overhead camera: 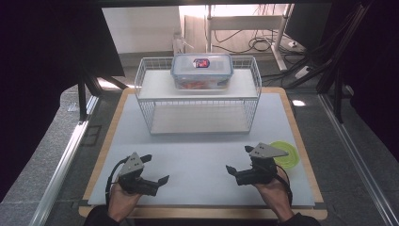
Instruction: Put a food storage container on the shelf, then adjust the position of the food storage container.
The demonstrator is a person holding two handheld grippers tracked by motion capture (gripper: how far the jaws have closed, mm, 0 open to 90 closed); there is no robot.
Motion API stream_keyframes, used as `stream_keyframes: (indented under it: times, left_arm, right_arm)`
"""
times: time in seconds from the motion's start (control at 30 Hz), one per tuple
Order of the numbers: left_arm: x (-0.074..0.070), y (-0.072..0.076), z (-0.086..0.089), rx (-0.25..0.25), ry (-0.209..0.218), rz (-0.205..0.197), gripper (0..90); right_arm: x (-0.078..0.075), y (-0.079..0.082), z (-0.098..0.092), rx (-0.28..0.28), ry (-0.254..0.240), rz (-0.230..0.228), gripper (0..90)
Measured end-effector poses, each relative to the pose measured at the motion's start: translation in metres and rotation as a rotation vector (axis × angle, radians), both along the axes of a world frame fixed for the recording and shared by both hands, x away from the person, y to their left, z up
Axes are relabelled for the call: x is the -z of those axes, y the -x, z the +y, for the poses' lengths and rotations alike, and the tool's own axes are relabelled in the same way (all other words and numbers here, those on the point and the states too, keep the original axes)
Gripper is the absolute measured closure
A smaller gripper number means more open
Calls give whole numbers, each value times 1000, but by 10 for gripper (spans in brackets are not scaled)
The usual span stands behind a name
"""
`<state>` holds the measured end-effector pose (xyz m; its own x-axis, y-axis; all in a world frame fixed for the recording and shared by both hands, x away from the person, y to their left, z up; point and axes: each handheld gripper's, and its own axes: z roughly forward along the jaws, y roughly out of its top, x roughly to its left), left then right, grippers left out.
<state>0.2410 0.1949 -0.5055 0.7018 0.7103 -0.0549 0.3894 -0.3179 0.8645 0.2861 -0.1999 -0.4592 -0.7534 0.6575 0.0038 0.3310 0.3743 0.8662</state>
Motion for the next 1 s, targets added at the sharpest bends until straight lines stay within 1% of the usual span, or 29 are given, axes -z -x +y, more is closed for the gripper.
stream_keyframes:
  times: [0.03,0.07,0.1,0.13,0.17,0.2,0.23,0.3,0.4,0.5,0.57,0.6,0.63,0.67,0.7,0.73,0.77,0.8,0.83,0.87,0.9,0.93,1.0]
  left_arm:
    - [0,0,0,0,0,0,5]
    - [2,1,-1,-1,-14,3,5]
    - [4,2,-2,3,-23,7,5]
    - [6,3,-3,6,-37,14,4]
    - [6,3,-3,6,-37,14,4]
    - [7,4,-4,6,-44,14,4]
    - [8,4,-5,9,-52,11,3]
    - [8,4,-6,2,-72,-6,3]
    - [8,5,-6,0,-69,-16,3]
    - [7,5,-4,-8,-63,-27,4]
    - [7,5,-3,-9,-56,-23,4]
    - [8,5,-3,-10,-57,-23,4]
    - [8,5,-3,-11,-59,-23,5]
    - [8,5,-3,-10,-59,-22,5]
    - [8,5,-3,-8,-59,-22,5]
    - [8,5,-3,-7,-62,-23,6]
    - [8,5,-4,-8,-65,-26,7]
    - [8,5,-4,-8,-65,-26,7]
    - [8,5,-4,-9,-65,-26,7]
    - [8,5,-3,-9,-65,-26,7]
    - [8,5,-3,-9,-65,-26,9]
    - [8,4,-3,-10,-64,-25,9]
    - [8,4,-3,-9,-63,-23,11]
  right_arm:
    - [0,0,0,0,0,0,23]
    - [4,3,-1,-3,2,9,24]
    - [4,3,-1,-3,2,9,24]
    - [10,6,-2,-2,18,20,25]
    - [13,7,-2,-4,29,27,25]
    - [13,7,-2,-4,29,27,25]
    - [20,7,-2,-4,59,36,25]
    - [24,5,-3,3,78,48,25]
    - [27,2,-4,18,77,81,24]
    - [28,1,-4,34,93,92,9]
    - [28,-1,-5,51,105,103,0]
    - [28,-1,-5,51,105,103,0]
    - [25,-3,-7,58,85,144,14]
    - [25,-3,-7,58,85,144,14]
    - [23,-3,-8,56,85,156,26]
    - [21,-3,-9,61,94,147,40]
    - [16,-2,-11,81,115,115,96]
    - [16,-2,-11,81,115,115,96]
    - [11,-3,-17,100,106,118,218]
    - [9,-4,-21,98,99,127,276]
    - [9,-4,-21,98,99,127,276]
    - [4,-6,-29,115,105,124,402]
    - [0,-9,-38,129,99,120,506]
